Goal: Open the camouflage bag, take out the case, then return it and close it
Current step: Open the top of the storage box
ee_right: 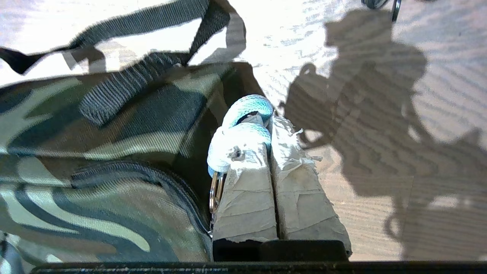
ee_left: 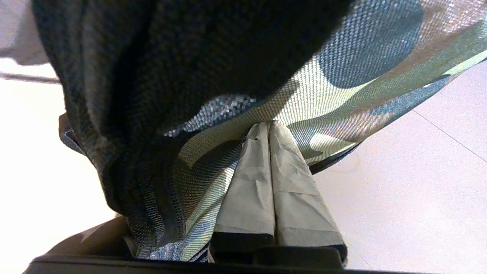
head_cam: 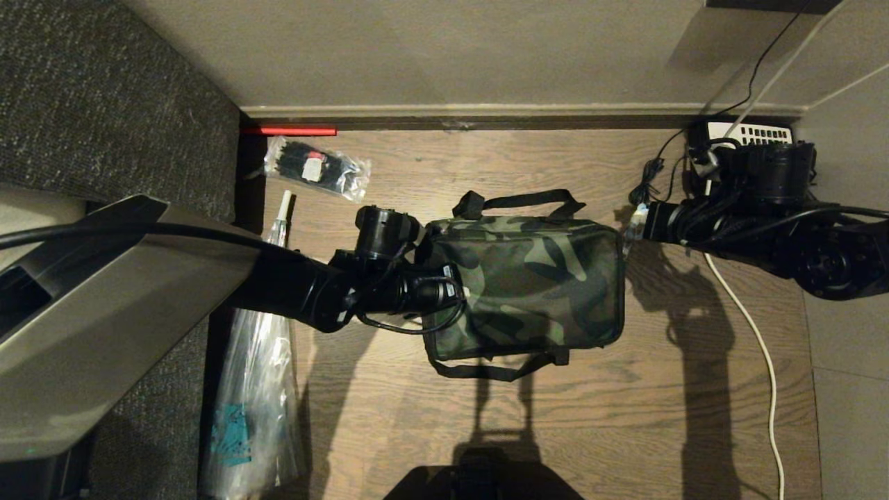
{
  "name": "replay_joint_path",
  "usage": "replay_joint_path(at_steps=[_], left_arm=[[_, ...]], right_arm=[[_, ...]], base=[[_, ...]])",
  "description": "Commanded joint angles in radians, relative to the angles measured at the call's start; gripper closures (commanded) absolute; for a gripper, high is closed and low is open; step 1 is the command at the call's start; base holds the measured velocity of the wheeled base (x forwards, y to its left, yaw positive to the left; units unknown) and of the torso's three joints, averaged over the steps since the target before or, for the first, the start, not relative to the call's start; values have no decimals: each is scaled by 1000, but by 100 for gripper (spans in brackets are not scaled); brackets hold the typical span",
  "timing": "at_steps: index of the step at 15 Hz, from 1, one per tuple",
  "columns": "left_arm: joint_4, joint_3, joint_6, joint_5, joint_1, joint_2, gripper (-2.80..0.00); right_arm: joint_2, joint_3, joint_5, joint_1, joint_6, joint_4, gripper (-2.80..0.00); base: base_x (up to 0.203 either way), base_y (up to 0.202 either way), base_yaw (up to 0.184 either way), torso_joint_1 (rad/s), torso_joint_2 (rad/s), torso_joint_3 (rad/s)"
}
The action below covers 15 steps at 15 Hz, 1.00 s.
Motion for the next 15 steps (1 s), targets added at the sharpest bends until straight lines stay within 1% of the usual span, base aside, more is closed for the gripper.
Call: replay_joint_path(at_steps=[1, 5, 9, 12, 13, 15], left_arm=[[0, 0, -3, -2, 0, 1, 0], [1, 2, -5, -2, 0, -2, 0], [3, 2, -5, -2, -5, -4, 0], [3, 3, -7, -2, -8, -8, 0], [3, 3, -7, -2, -9, -8, 0], [3, 5, -8, -2, -12, -8, 0]], right_arm=[[-13, -26, 3, 0, 4, 16, 0], [-13, -84, 6, 0, 6, 62, 0], [-4, -127, 27, 0, 50, 134, 0], [-19, -131, 38, 0, 72, 240, 0], [-31, -136, 57, -2, 74, 287, 0], [-42, -138, 99, -4, 75, 315, 0]], base=[[0, 0, 0, 0, 0, 0], [0, 0, 0, 0, 0, 0], [0, 0, 0, 0, 0, 0], [0, 0, 0, 0, 0, 0], [0, 0, 0, 0, 0, 0], [0, 0, 0, 0, 0, 0]])
